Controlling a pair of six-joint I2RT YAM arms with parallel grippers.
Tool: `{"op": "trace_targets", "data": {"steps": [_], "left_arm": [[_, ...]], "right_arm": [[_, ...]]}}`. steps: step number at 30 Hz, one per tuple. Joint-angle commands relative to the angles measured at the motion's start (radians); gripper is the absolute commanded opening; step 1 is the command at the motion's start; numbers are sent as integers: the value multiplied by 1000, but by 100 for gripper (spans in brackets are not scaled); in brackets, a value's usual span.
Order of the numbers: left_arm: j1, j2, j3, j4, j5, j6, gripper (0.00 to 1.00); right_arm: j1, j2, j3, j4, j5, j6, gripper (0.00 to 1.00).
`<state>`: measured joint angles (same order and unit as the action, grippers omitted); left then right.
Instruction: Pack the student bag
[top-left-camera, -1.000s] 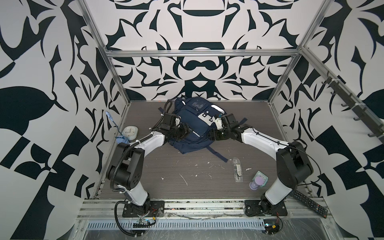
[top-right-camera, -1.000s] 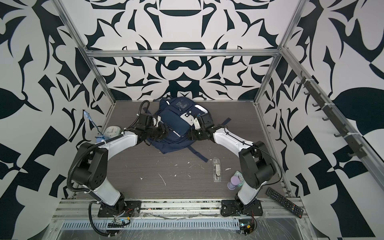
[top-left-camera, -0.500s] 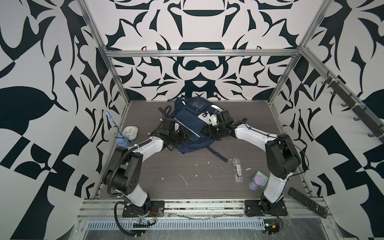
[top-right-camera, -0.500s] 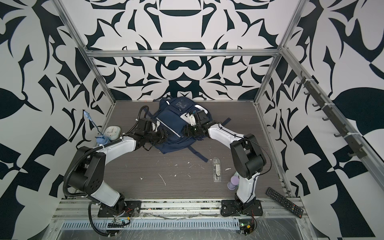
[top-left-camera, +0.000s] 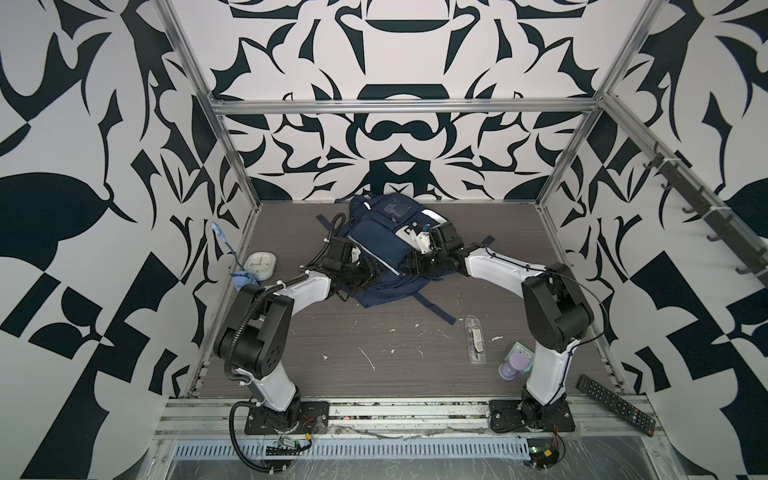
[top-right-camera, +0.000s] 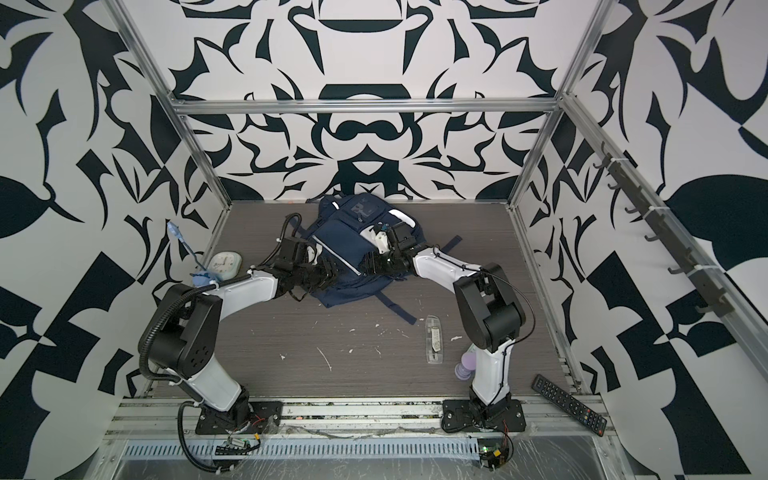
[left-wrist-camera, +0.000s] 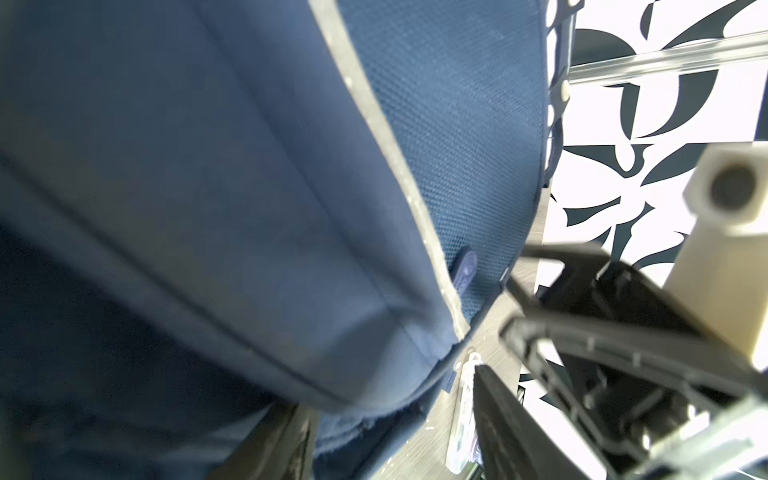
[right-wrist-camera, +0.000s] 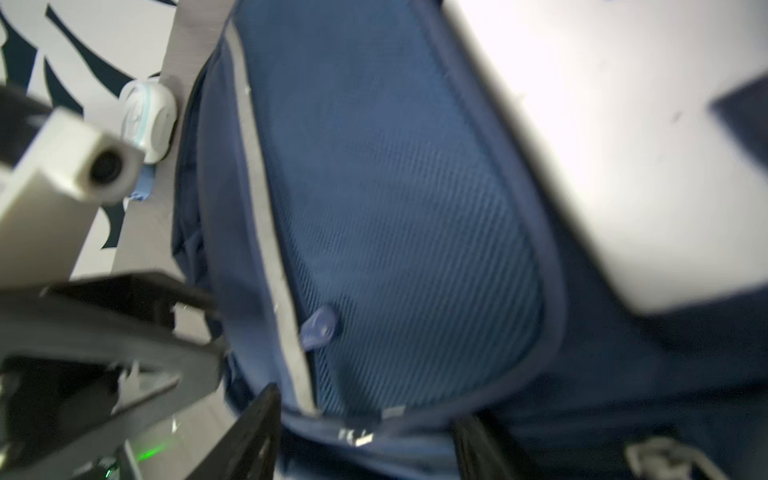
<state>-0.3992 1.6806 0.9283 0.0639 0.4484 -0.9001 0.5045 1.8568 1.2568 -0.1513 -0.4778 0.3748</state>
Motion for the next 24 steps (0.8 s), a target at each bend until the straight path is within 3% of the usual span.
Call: {"op": "trace_targets", "data": {"steps": [1,8,11,18,24], "left_arm": [[7,19,29,-6,4,4,62],[38,22,28,-6,13,10,62],[47,25,27,-6,18,11,62],[53,32,29,-3,19,15,62],[53,63,53,17,30,-3,47]], "right_arm": [[20,-99,-53,17,-92,-12,66],[65,-284,-190,-31,-178,-59,65],[77,-349,-232,-36,-72,-71,66],[52,-268,-153,-47,46,-95,70],[5,-144,-62,-7,52,-57,70]]}}
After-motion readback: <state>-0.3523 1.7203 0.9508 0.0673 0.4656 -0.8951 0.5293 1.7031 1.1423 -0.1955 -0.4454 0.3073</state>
